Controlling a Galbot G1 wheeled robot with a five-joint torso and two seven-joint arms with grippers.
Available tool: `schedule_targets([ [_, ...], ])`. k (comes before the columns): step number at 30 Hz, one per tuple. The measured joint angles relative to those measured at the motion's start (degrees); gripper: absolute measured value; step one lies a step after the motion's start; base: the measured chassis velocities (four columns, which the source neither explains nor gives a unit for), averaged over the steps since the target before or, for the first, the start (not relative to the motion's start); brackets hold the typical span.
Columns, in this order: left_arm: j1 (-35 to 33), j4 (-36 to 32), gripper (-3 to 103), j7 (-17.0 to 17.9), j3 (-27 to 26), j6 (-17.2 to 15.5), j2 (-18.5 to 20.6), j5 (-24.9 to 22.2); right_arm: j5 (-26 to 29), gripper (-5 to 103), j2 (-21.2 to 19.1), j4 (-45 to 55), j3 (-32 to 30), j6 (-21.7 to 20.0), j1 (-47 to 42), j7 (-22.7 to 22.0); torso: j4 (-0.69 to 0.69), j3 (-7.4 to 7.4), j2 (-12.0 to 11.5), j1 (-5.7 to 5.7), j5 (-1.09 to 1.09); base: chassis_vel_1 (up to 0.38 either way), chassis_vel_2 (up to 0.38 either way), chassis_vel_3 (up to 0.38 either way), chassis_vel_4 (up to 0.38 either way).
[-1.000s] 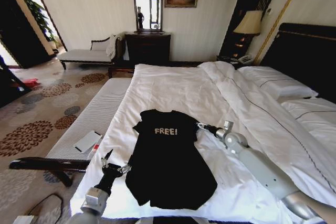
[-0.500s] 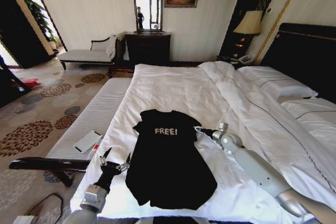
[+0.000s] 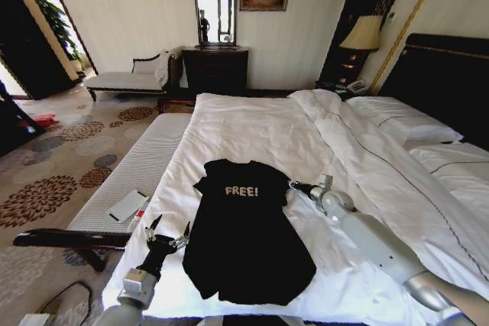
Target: Fold the clothes on the bed.
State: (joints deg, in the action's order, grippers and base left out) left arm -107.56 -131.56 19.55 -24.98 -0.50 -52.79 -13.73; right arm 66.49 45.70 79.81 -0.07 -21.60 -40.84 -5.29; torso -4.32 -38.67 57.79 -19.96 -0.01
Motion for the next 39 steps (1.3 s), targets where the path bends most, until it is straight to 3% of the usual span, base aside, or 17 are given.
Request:
schedule_targets([
  [2,-0.22,-0.14,100,-0.04,-0.05,0.06,0.0,0.07,-0.11,19,0.09,0.16,-0.08,-0.09,-0.59,-0.04,0.01,0.0,0.0,0.0,0.01,0.0,0.0,0.0,0.0],
  [6,-0.81,-0.37,100,-0.13,-0.26,0.41,-0.15,0.57,-0.09,8,0.51,0.77,-1.28,-0.12,-1.97,-0.44,0.0,0.0,0.0,0.0,0.02,0.0,0.0,0.0,0.0],
  [12,-1.12,-0.57,100,-0.23,-0.66,0.73,-0.15,0.81,1.55,35,0.68,1.59,-3.91,-0.57,-4.28,-0.66,0.0,0.0,0.0,0.0,0.0,0.0,0.0,0.0,0.0],
  [15,-0.92,-0.57,100,-0.23,-0.66,0.73,-0.03,0.84,1.72,35,0.88,1.59,-4.27,-0.77,-4.54,-0.66,0.0,0.0,0.0,0.0,0.01,0.0,0.0,0.0,0.0],
  [16,-0.81,-0.56,100,-0.23,-0.66,0.74,0.01,0.85,2.02,52,1.39,1.59,-4.9,-1.07,-4.7,-0.64,0.0,0.0,0.0,0.0,0.01,0.0,0.0,0.0,0.0],
  [18,-0.81,-0.56,100,-0.23,-0.67,0.73,0.01,0.87,2.31,52,1.65,1.59,-5.2,-1.22,-4.71,-0.65,0.0,0.0,0.0,0.0,0.01,0.0,0.0,0.0,0.0],
  [23,-1.13,-0.62,100,-0.23,-1.27,0.82,0.11,0.9,3.32,74,2.54,1.21,-5.6,-1.5,-4.2,-0.33,0.01,0.0,0.0,0.0,0.0,0.0,0.0,0.0,0.0],
  [25,-1.09,-0.52,100,-0.23,-1.47,0.89,0.11,0.91,3.48,70,2.73,1.18,-5.59,-1.52,-4.05,-0.27,0.01,0.0,0.0,0.0,0.0,0.0,0.0,0.0,0.0],
  [29,-0.77,-0.41,100,-0.23,-1.58,0.97,0.34,0.77,3.1,43,3.27,1.55,-5.01,-1.6,-4.47,-0.35,0.01,0.0,0.0,0.0,0.0,0.0,0.0,0.0,0.0],
  [33,-0.49,-0.4,100,-0.23,-1.57,0.97,0.49,0.62,3.01,32,3.32,1.59,-4.95,-1.61,-4.57,-0.48,0.01,0.0,0.0,0.0,0.0,0.0,0.0,0.0,0.0],
  [34,-0.46,-0.38,100,-0.23,-1.56,0.97,0.49,0.58,2.99,21,3.32,1.58,-4.95,-1.61,-4.61,-0.51,0.0,0.0,0.0,0.0,0.0,0.0,0.0,0.0,0.0],
  [36,-0.46,-0.36,100,-0.23,-1.52,0.97,0.47,0.58,2.98,21,3.31,1.58,-4.96,-1.61,-4.61,-0.52,0.0,0.0,0.0,0.0,0.01,0.0,0.0,0.0,0.0],
  [38,-0.46,-0.3,100,-0.23,-1.46,0.99,0.29,0.58,2.92,10,3.23,1.5,-4.97,-1.61,-4.55,-0.56,0.0,0.0,0.0,0.0,0.01,0.0,0.0,0.0,0.0],
  [39,-0.46,-0.3,100,-0.23,-1.46,0.99,0.29,0.58,2.92,10,3.23,1.5,-4.97,-1.61,-4.55,-0.56,0.0,0.0,0.0,0.0,0.01,0.0,0.0,0.0,0.0],
])
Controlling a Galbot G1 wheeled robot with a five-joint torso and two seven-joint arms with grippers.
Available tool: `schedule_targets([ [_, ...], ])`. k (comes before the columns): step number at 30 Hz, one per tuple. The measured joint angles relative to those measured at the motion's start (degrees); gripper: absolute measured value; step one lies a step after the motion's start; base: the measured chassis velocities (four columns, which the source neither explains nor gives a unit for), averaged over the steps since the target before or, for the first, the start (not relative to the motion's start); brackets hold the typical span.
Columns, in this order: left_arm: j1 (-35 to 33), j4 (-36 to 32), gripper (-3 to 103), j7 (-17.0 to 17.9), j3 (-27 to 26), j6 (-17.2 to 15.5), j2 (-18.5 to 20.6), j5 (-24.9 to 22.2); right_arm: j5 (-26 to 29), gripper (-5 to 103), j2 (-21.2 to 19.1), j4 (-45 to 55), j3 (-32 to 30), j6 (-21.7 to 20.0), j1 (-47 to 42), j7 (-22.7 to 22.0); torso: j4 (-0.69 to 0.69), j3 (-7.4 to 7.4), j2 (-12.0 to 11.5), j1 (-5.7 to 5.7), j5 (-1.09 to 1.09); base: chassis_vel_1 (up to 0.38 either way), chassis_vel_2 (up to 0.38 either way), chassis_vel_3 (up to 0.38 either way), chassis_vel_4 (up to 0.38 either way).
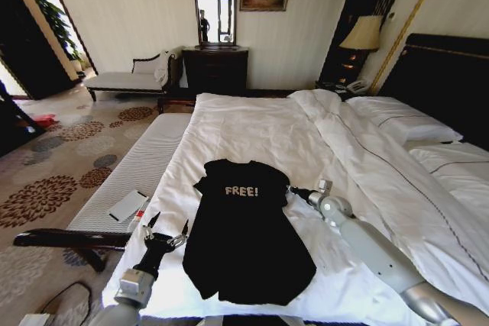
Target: Fold the clothes on the bed.
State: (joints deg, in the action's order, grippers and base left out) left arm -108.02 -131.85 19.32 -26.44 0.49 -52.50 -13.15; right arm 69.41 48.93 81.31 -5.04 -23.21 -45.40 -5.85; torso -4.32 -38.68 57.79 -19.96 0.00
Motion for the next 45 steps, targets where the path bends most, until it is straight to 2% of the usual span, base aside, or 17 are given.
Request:
schedule_targets([
  [2,0.06,0.0,100,0.0,0.01,0.04,-0.12,-0.01,-0.25,2,-0.16,-0.04,0.12,0.04,0.23,0.01,0.01,0.0,0.0,0.0,0.0,0.0,0.0,0.0,0.0],
  [6,0.16,0.01,100,0.0,-0.15,0.17,-0.2,-0.14,-4.14,1,-0.7,-0.05,0.83,1.22,0.8,0.82,0.01,0.0,0.0,0.0,0.0,0.0,0.0,0.0,0.0],
  [9,0.14,0.14,100,-0.01,-0.4,0.37,-0.28,-0.27,-12.9,0,-1.87,0.35,2.42,4.31,1.62,2.72,0.0,0.0,0.0,0.0,0.0,0.0,0.0,0.0,0.0],
  [11,0.19,0.17,100,-0.01,-0.42,0.4,-0.29,-0.32,-15.38,0,-2.21,0.65,3.05,5.29,1.92,3.22,0.0,0.0,0.0,0.0,0.0,0.0,0.0,0.0,0.0],
  [12,0.33,0.16,100,-0.02,-0.4,0.41,-0.29,-0.41,-19.99,0,-2.65,1.2,4.24,6.79,2.44,3.96,0.0,0.0,0.0,0.0,0.0,0.0,0.0,0.0,0.0],
  [13,0.33,0.16,100,-0.02,-0.4,0.41,-0.29,-0.41,-19.99,0,-2.65,1.2,4.24,6.79,2.44,3.96,0.0,0.0,0.0,0.0,0.0,0.0,0.0,0.0,0.0],
  [15,0.41,0.13,100,-0.01,-0.34,0.4,-0.28,-0.51,-25.42,0,-2.9,1.66,5.66,8.43,2.9,4.53,0.01,0.0,0.0,0.0,-0.01,0.0,0.0,0.0,0.0],
  [18,0.16,-0.06,100,-0.01,-0.49,0.4,-0.36,-0.54,-37.5,0,-2.75,1.91,9.14,12.62,3.4,5.34,0.01,0.0,0.0,0.0,0.0,0.0,0.0,0.0,0.0],
  [19,0.16,-0.06,100,-0.01,-0.49,0.4,-0.36,-0.54,-37.5,0,-2.75,1.91,9.14,12.62,3.4,5.34,0.01,0.0,0.0,0.0,0.0,0.0,0.0,0.0,0.0],
  [26,-0.47,-0.1,100,-0.02,-0.89,0.54,-0.99,-0.55,-49.89,0,-2.14,3.66,11.54,17.33,0.69,5.74,0.0,0.0,0.0,0.0,0.0,0.0,0.0,0.0,0.0],
  [31,-0.05,0.02,100,-0.02,-0.4,0.5,-0.88,-0.52,-53.7,-1,-2.3,5.02,13.06,20.08,-0.49,7.18,0.0,0.0,0.0,0.0,0.0,0.0,0.0,0.0,0.0],
  [33,0.01,0.04,100,-0.02,-0.39,0.47,-0.83,-0.52,-53.98,4,-2.23,5.09,13.35,20.72,-0.54,7.54,0.0,0.0,0.0,0.0,0.0,0.0,0.0,0.0,0.0],
  [37,0.16,0.25,100,-0.02,-0.38,0.41,-0.71,-0.52,-54.01,26,-1.78,4.56,14.86,23.77,-0.5,9.03,0.02,0.0,0.0,0.0,0.0,0.0,0.0,0.0,0.0],
  [39,0.22,0.26,100,-0.02,-0.33,0.39,-0.71,-0.52,-54.0,26,-1.74,4.45,15.07,24.3,-0.5,9.16,0.01,0.0,0.0,0.0,-0.01,0.0,0.0,0.0,0.0],
  [42,0.56,0.37,100,0.0,-0.1,0.23,-0.7,-0.54,-53.4,42,-1.28,4.34,16.06,26.29,-0.62,9.86,0.01,0.0,0.0,0.0,-0.01,0.0,0.0,0.0,0.0],
  [44,0.6,0.39,100,0.01,-0.11,0.21,-0.69,-0.57,-53.26,42,-1.17,4.43,16.18,26.33,-0.7,9.91,0.01,0.0,0.0,0.0,-0.01,0.0,0.0,0.0,0.0],
  [45,0.65,0.41,100,0.02,-0.19,0.17,-0.59,-0.65,-53.01,47,-1.03,4.74,16.36,26.39,-1.01,9.98,0.02,0.0,0.0,0.0,0.0,0.0,0.0,0.0,0.0],
])
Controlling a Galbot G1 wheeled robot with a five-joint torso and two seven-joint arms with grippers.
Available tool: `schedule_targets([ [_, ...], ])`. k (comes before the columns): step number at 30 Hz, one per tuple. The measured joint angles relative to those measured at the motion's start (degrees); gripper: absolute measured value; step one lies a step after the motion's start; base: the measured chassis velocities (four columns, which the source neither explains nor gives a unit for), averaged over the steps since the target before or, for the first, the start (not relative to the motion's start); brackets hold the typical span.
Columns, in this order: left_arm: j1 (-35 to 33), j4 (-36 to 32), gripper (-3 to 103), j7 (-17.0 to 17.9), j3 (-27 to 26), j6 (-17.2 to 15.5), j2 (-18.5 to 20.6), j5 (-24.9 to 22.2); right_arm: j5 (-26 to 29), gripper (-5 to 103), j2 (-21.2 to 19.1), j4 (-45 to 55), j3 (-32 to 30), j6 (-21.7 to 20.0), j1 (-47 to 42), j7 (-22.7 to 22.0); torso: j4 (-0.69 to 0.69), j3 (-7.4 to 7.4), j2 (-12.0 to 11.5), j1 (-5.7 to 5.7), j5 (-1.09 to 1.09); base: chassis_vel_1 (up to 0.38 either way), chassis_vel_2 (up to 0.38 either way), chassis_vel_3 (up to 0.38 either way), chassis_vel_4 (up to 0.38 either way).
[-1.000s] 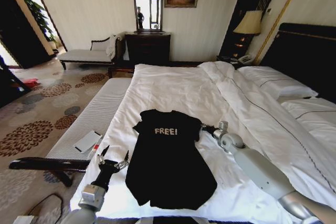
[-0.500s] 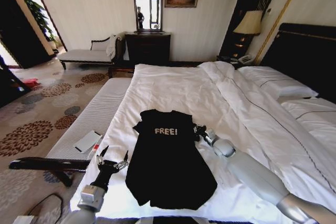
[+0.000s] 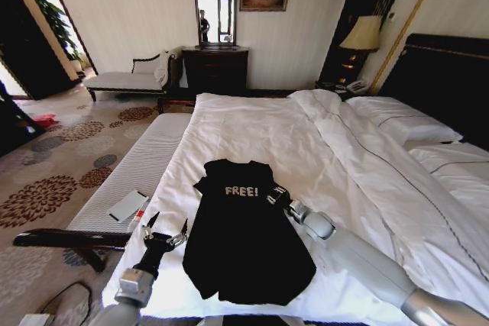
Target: Fold the clothes on the bed.
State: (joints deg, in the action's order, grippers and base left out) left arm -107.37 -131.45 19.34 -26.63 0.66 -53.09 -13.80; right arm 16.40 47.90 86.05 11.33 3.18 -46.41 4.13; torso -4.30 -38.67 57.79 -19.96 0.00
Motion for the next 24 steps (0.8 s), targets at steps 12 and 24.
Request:
schedule_targets([
  [12,1.21,0.41,100,0.17,0.94,-0.16,0.6,-0.34,13.68,96,-3.02,10.6,-10.54,-5.04,-7.11,-2.03,-0.02,0.0,0.0,0.0,-0.01,0.0,0.0,0.0,0.0],
  [24,1.11,0.17,100,0.33,1.26,-0.28,0.67,-0.11,33.33,100,-2.96,1.88,-15.34,-9.77,-4.24,-1.31,-0.01,0.0,0.0,0.0,0.01,0.0,0.0,0.0,0.0],
])
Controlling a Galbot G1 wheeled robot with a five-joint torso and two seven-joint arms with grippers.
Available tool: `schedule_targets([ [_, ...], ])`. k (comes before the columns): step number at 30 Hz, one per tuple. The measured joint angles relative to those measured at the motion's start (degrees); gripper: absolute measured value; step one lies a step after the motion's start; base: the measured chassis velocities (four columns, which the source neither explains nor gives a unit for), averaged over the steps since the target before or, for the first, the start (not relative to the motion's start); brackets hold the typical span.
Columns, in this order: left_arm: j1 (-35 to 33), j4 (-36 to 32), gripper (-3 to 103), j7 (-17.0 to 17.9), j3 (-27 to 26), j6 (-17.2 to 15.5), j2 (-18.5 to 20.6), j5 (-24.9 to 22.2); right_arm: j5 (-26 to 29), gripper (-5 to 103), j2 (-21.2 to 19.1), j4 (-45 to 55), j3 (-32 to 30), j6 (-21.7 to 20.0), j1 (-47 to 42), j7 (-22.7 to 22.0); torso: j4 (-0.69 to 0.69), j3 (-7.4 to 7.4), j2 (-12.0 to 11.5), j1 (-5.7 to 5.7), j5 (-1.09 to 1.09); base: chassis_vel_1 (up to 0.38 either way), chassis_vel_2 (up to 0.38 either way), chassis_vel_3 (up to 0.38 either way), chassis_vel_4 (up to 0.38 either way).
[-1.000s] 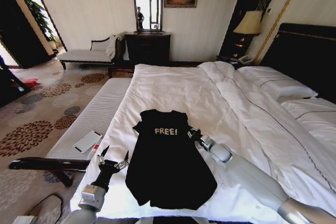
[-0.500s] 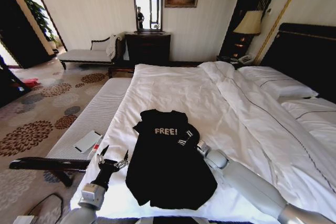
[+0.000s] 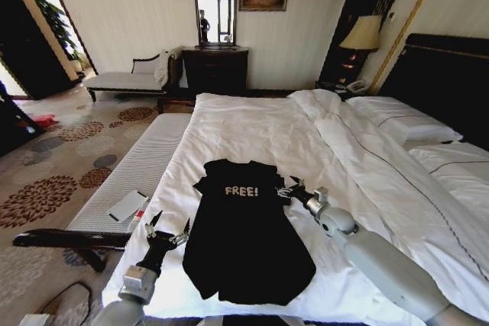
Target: Fold the clothes on the bed.
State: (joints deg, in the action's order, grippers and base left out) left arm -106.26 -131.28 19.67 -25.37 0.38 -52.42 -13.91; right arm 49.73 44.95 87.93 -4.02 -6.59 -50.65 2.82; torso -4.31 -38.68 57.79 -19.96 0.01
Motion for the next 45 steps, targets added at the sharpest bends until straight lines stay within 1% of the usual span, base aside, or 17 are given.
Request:
schedule_targets([
  [2,-0.47,-0.17,100,0.0,-0.56,0.0,0.0,0.0,1.31,100,0.8,-4.15,-0.08,-0.03,1.73,0.22,0.0,0.0,0.0,0.0,0.0,0.0,0.0,0.0,0.0],
  [7,-0.89,-0.27,100,0.0,-1.12,0.0,-0.15,-0.02,1.55,100,1.03,-9.35,-0.76,0.54,3.38,0.58,0.01,0.0,0.0,0.0,0.0,0.0,0.0,0.0,0.0],
  [10,-0.99,-0.3,100,-0.01,-1.19,0.0,-0.19,-0.02,2.7,100,0.67,-9.69,-1.5,0.36,2.89,0.6,0.0,0.0,0.0,-0.01,-0.01,0.0,0.0,0.0,0.0],
  [13,-0.83,-0.23,100,-0.03,-1.08,0.1,-0.16,0.01,6.71,100,0.17,-8.13,-3.13,-2.0,0.55,0.46,-0.03,0.0,0.0,0.0,0.0,0.0,0.0,0.0,0.0],
  [15,-0.75,-0.23,100,-0.04,-1.01,0.1,-0.16,0.01,7.17,100,0.19,-7.85,-3.22,-2.27,0.34,0.45,-0.03,0.0,0.0,0.0,-0.01,0.0,0.0,0.0,0.0],
  [19,-0.41,-0.59,100,0.09,-0.34,-0.12,0.08,0.06,11.19,100,1.19,-5.32,-3.56,-4.15,-0.15,0.19,-0.01,0.0,0.0,0.0,-0.01,0.0,0.0,0.0,0.0],
  [22,-0.85,-0.73,100,0.1,-0.55,-0.14,0.07,0.1,12.43,100,1.7,-5.3,-2.76,-4.68,1.22,-0.01,-0.01,0.0,0.0,0.0,-0.01,0.0,0.0,0.0,0.0],
  [24,-0.98,-0.79,100,0.09,-0.66,-0.14,0.0,0.13,12.53,103,1.88,-5.67,-2.27,-4.78,1.98,-0.03,0.01,0.0,0.0,0.0,0.0,0.0,0.0,0.0,0.0],
  [26,-1.3,-1.0,100,0.1,-0.87,-0.15,-0.13,0.16,12.58,96,2.23,-6.85,-1.09,-4.95,3.54,-0.12,0.01,0.0,0.0,0.0,-0.03,0.0,0.0,0.0,0.0],
  [29,-1.62,-1.07,100,0.09,-1.14,-0.14,-0.2,0.18,12.92,92,2.55,-7.78,-0.33,-5.16,4.49,-0.24,0.0,0.0,0.0,0.0,-0.01,0.0,0.0,0.0,0.0],
  [32,-1.65,-1.03,100,0.03,-1.23,-0.06,-0.26,0.21,13.67,76,2.86,-8.34,0.76,-5.83,5.34,-0.41,0.0,0.0,0.0,0.0,-0.01,0.0,0.0,0.0,0.0],
  [33,-1.65,-1.03,100,0.03,-1.23,-0.06,-0.26,0.21,13.67,76,2.86,-8.34,0.76,-5.83,5.34,-0.41,0.0,0.0,0.0,0.0,-0.01,0.0,0.0,0.0,0.0],
  [36,-1.43,-0.99,100,0.02,-1.01,-0.04,-0.31,0.24,13.08,60,3.23,-9.09,1.62,-5.89,5.93,-0.53,-0.01,0.0,0.0,0.0,-0.01,0.0,0.0,0.0,0.0],
  [38,-1.45,-0.98,100,0.01,-1.02,-0.03,-0.34,0.24,13.04,60,3.32,-9.23,1.74,-5.89,6.08,-0.63,-0.01,0.0,0.0,0.0,-0.01,0.0,0.0,0.0,0.0],
  [41,-1.81,-0.91,100,-0.04,-1.26,0.17,-0.46,0.31,13.03,43,3.38,-9.3,2.07,-5.9,6.74,-0.87,-0.01,0.0,0.0,0.0,-0.01,0.0,0.0,0.0,0.0],
  [42,-1.81,-0.91,100,-0.04,-1.26,0.17,-0.46,0.31,13.03,43,3.38,-9.3,2.07,-5.9,6.74,-0.87,-0.01,0.0,0.0,0.0,-0.01,0.0,0.0,0.0,0.0],
  [45,-1.5,-0.86,100,-0.06,-1.33,0.23,-0.54,0.24,12.94,27,3.35,-9.35,2.65,-5.92,7.41,-1.07,0.0,0.0,0.0,0.0,-0.01,0.0,0.0,0.0,0.0],
])
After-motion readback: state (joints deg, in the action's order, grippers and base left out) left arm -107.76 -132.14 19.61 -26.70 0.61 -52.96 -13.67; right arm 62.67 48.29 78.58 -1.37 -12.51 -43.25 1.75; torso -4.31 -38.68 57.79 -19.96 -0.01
